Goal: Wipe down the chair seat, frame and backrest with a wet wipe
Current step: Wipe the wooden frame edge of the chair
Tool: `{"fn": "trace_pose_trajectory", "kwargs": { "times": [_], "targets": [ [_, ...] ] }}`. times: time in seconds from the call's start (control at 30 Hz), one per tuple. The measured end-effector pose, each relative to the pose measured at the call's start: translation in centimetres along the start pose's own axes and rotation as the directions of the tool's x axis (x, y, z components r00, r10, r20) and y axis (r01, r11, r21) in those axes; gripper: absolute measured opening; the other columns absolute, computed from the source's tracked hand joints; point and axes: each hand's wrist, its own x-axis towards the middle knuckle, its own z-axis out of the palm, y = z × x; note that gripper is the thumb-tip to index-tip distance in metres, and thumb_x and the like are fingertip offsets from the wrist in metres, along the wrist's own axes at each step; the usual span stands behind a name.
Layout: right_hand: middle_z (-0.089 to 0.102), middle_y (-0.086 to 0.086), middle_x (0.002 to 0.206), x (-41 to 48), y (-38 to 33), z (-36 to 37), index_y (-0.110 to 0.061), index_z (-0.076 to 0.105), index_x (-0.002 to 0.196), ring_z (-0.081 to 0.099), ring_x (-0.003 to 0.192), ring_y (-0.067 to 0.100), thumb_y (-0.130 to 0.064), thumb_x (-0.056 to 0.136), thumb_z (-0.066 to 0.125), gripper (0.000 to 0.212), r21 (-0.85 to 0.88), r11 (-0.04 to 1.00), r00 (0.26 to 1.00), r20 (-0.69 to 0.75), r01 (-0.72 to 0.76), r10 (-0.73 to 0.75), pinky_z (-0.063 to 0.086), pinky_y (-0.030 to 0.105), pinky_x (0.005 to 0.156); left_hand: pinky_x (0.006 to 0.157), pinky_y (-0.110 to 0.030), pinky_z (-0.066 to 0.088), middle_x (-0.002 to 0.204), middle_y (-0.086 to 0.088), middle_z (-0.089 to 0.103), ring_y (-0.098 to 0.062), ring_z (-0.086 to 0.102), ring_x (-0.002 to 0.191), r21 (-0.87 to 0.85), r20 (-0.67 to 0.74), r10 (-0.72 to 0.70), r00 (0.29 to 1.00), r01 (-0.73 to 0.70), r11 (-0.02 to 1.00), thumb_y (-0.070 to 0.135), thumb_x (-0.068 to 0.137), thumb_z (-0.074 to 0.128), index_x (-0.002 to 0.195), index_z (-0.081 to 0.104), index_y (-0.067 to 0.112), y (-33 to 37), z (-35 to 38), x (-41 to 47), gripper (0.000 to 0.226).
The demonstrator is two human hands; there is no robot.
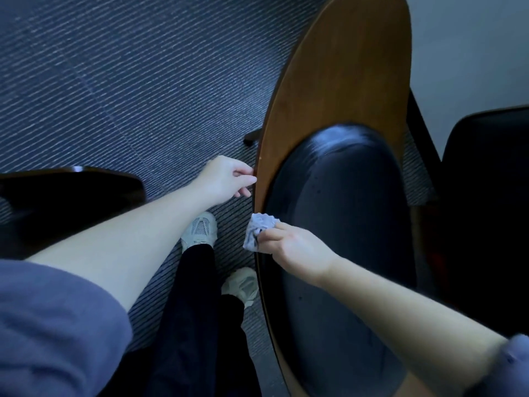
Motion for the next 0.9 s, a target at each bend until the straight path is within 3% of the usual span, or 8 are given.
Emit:
{"fn": "trace_pose_trajectory", "kwargs": {
  "times": [0.07,0.13,0.23,0.43,0.57,0.7,0.77,0.9],
  "targets": [
    [0.065,-0.012,0.099,0.7,1.1,-1.3,-0.028,0.07,0.104,0.058,0.088,0.007,-0.034,0.084,0.04,0.036,-0.012,0.999,0.997,-0.07,-0.035,0.034,0.047,0.019,0.079,0.061,-0.019,0.053,0.067,0.004,0.07,-0.008,0.069,0.066,-0.011,-0.002,-0.001,1.0,0.001,1.0,0.013,0.091,0.066,0.114,0.067,0.006,0.0,0.1,-0.3,0.024],
    [0.064,-0.016,0.094,1.9,2.5,-3.5,-0.025,0.07,0.102,0.054,0.08,0.001,-0.026,0.085,0.051,0.026,-0.055,0.986,0.967,-0.213,-0.156,0.141,0.039,0.008,0.074,0.059,-0.018,0.053,0.068,0.002,0.069,-0.009,0.069,0.066,-0.013,-0.006,-0.001,1.0,0.001,1.0,0.012,0.091,0.065,0.114,0.067,0.005,0.0,0.2,-0.3,0.024],
    [0.065,-0.002,0.097,1.7,2.9,-4.1,-0.011,0.071,0.1,0.055,0.083,0.016,0.005,0.08,0.058,0.029,-0.082,0.995,0.967,-0.251,-0.063,0.04,0.046,0.022,0.074,0.063,-0.02,0.055,0.069,0.003,0.07,-0.008,0.07,0.067,-0.013,-0.007,-0.006,1.0,0.006,1.0,0.012,0.092,0.064,0.112,0.068,0.007,0.1,0.2,-0.5,0.021],
    [0.066,-0.004,0.097,-1.8,0.6,-0.3,-0.014,0.072,0.1,0.054,0.082,0.02,-0.002,0.08,0.044,0.037,0.031,0.998,0.996,0.068,0.061,-0.063,0.054,0.036,0.066,0.067,-0.022,0.057,0.077,0.002,0.072,-0.009,0.071,0.073,0.009,0.008,-0.013,1.0,0.013,1.0,0.015,0.09,0.067,0.121,0.064,0.007,0.3,0.2,-1.2,0.032],
    [0.068,0.004,0.092,-0.5,0.5,-4.8,-0.008,0.072,0.09,0.054,0.082,0.019,0.012,0.069,0.055,0.034,0.079,0.997,0.986,-0.162,-0.012,0.025,0.047,0.033,0.073,0.067,-0.019,0.055,0.077,0.006,0.071,-0.001,0.068,0.068,0.062,-0.004,-0.001,1.0,0.001,0.998,0.018,0.089,0.068,0.123,0.064,0.009,0.7,0.5,-1.8,0.035],
    [0.062,0.006,0.118,1.0,4.2,-9.5,-0.007,0.068,0.111,0.056,0.106,0.017,0.009,0.08,0.057,0.038,0.131,0.939,0.744,-0.58,-0.318,0.332,0.04,0.015,0.093,0.084,-0.025,0.043,0.094,0.011,0.066,-0.008,0.061,0.086,0.18,-0.065,0.034,0.997,-0.021,0.983,0.029,0.092,0.065,0.134,0.053,0.019,2.3,0.7,-2.1,0.045],
    [0.055,0.002,0.128,2.3,5.9,-10.1,-0.009,0.061,0.124,0.05,0.113,0.009,0.004,0.087,0.05,0.041,0.202,0.865,0.655,-0.58,-0.459,0.483,0.037,0.012,0.096,0.082,-0.023,0.035,0.102,0.008,0.058,-0.012,0.053,0.097,0.212,-0.084,0.046,0.995,-0.027,0.977,0.03,0.096,0.06,0.136,0.05,0.021,3.4,0.8,-1.8,0.043],
    [0.055,-0.001,0.124,4.4,6.6,-9.4,-0.008,0.063,0.116,0.054,0.104,0.013,0.002,0.083,0.048,0.037,0.348,0.748,0.497,-0.58,-0.565,0.645,0.036,0.014,0.084,0.075,-0.028,0.037,0.095,0.0,0.06,-0.017,0.052,0.088,0.306,-0.149,0.045,0.988,0.003,0.952,0.027,0.097,0.057,0.114,0.057,0.008,4.9,1.0,-0.4,0.026]
  ]
}}
